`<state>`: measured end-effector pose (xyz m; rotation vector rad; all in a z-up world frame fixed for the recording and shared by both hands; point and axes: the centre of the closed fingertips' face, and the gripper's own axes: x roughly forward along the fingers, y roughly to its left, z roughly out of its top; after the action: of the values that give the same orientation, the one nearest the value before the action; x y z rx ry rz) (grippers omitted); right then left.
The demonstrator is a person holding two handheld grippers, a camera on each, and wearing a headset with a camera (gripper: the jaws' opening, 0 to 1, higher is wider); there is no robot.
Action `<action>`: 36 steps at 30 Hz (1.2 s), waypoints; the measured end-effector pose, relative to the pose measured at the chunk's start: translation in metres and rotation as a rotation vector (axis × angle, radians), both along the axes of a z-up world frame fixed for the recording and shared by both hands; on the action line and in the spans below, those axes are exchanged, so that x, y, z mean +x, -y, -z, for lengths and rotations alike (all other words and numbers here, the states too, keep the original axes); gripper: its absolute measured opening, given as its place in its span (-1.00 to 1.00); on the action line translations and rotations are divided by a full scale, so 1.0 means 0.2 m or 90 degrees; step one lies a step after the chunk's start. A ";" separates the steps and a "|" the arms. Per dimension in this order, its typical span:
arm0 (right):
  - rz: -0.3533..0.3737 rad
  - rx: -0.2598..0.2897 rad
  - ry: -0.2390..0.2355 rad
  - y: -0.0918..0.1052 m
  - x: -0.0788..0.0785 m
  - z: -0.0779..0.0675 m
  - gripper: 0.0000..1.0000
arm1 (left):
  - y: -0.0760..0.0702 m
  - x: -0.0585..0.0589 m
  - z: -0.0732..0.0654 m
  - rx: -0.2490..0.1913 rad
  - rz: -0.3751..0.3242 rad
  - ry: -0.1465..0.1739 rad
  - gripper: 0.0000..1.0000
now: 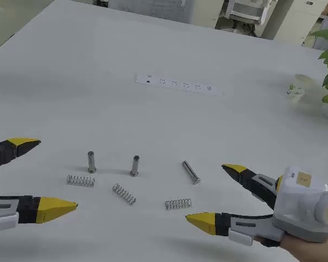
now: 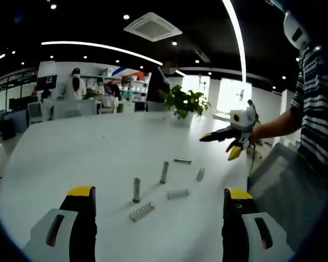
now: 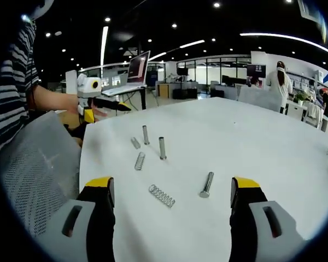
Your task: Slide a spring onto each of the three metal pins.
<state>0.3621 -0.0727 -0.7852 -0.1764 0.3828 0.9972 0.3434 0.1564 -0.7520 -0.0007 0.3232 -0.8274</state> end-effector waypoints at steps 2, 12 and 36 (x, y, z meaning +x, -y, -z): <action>0.000 0.001 0.001 0.00 0.00 0.00 0.81 | 0.00 0.00 0.00 0.001 -0.001 0.000 0.88; 0.002 0.000 0.005 0.00 0.01 -0.01 0.81 | 0.00 -0.01 0.01 0.006 0.001 -0.002 0.87; -0.019 -0.013 0.010 -0.02 0.02 -0.02 0.79 | 0.01 0.00 -0.01 0.005 0.013 0.001 0.88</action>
<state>0.3663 -0.0689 -0.7806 -0.2092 0.3777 1.0205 0.3426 0.1553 -0.7510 0.0099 0.3251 -0.8470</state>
